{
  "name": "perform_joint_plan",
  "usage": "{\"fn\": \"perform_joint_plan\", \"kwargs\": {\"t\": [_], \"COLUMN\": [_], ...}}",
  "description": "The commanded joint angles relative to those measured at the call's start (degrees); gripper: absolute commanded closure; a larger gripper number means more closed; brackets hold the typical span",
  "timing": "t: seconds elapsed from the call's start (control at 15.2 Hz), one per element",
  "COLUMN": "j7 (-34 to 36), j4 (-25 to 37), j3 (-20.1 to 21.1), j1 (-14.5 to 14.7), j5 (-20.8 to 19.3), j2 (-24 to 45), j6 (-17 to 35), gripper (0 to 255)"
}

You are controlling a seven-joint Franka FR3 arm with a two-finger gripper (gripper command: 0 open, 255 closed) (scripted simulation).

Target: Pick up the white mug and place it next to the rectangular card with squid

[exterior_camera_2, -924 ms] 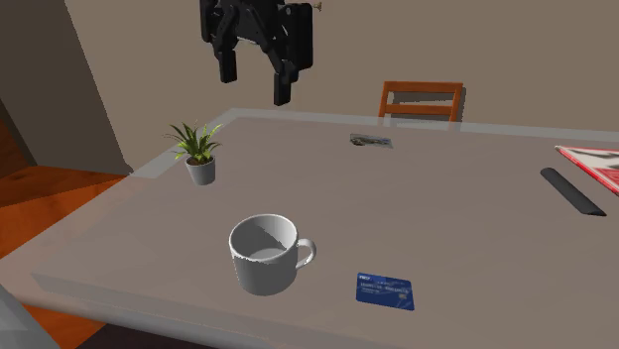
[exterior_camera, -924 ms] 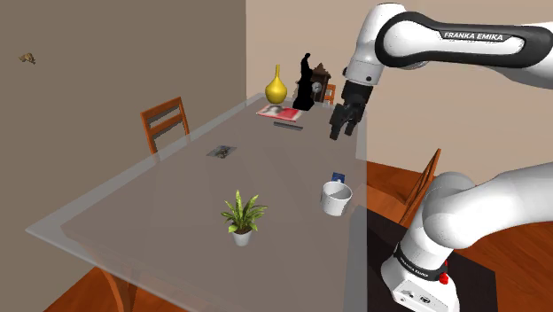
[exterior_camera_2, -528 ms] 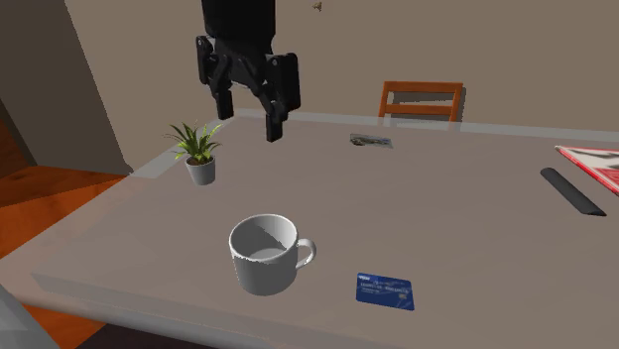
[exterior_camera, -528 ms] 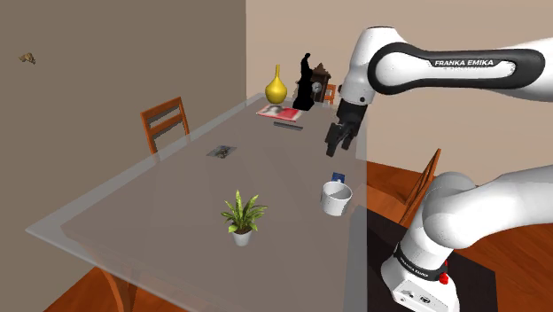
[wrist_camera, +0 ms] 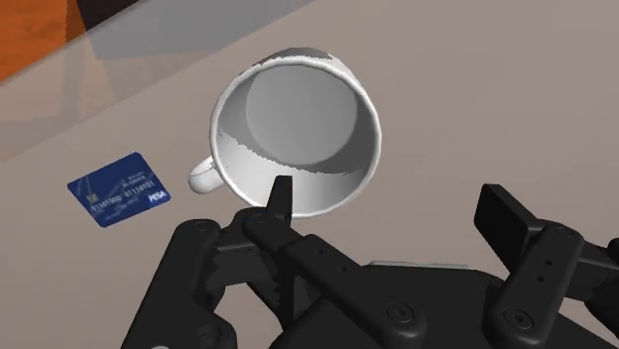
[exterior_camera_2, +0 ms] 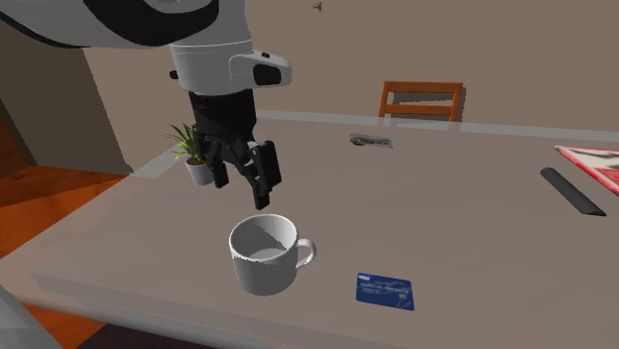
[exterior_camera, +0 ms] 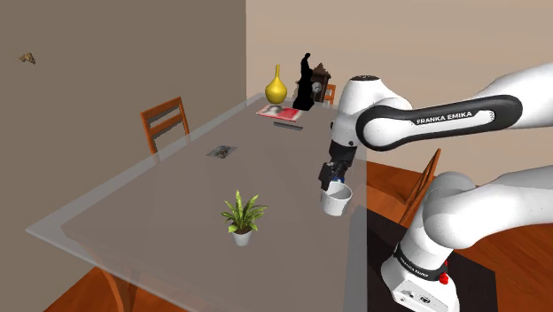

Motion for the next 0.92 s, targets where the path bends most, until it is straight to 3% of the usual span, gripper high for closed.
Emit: {"fn": "perform_joint_plan", "kwargs": {"t": [0.0,0.59,0.86], "j7": [1.5,2.8,2.8], "j4": [-2.7,-8.0,-8.3], "j3": [1.7,3.6,3.7], "j1": [0.0,-0.2,-0.2], "j5": [-0.3,-0.3,-0.3], "j2": [1.8,7.8,8.3], "j6": [4.3,15.5,16.2], "gripper": [0,0,0]}}
